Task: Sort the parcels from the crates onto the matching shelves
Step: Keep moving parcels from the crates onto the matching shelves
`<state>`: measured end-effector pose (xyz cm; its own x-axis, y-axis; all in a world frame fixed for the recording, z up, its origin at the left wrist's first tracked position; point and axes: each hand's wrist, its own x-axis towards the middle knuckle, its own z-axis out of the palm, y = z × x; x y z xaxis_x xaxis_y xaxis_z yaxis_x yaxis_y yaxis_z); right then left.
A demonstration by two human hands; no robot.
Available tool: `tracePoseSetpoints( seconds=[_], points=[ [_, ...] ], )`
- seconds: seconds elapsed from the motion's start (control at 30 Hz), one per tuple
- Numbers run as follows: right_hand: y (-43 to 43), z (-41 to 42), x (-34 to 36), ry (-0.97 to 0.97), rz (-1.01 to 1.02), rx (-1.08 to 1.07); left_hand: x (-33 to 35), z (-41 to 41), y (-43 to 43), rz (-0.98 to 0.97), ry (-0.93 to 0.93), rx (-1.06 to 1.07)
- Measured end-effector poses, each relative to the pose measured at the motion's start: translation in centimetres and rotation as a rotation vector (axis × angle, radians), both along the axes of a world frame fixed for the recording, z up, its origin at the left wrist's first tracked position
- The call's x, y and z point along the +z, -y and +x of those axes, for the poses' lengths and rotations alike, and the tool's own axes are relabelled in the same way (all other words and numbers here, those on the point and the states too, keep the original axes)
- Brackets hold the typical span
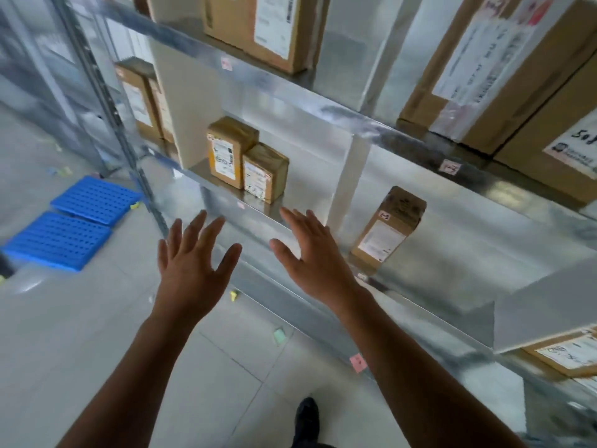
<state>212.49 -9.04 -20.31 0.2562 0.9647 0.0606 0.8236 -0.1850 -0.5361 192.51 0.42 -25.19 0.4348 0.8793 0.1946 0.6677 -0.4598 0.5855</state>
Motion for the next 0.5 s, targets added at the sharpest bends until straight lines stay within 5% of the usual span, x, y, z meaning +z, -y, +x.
tracePoseSetpoints(
  seconds=[0.5],
  points=[
    [-17.6,-35.2,3.0,0.058,0.085,0.532,5.3,-35.5,-5.1,0.046,-0.059,0.666]
  ],
)
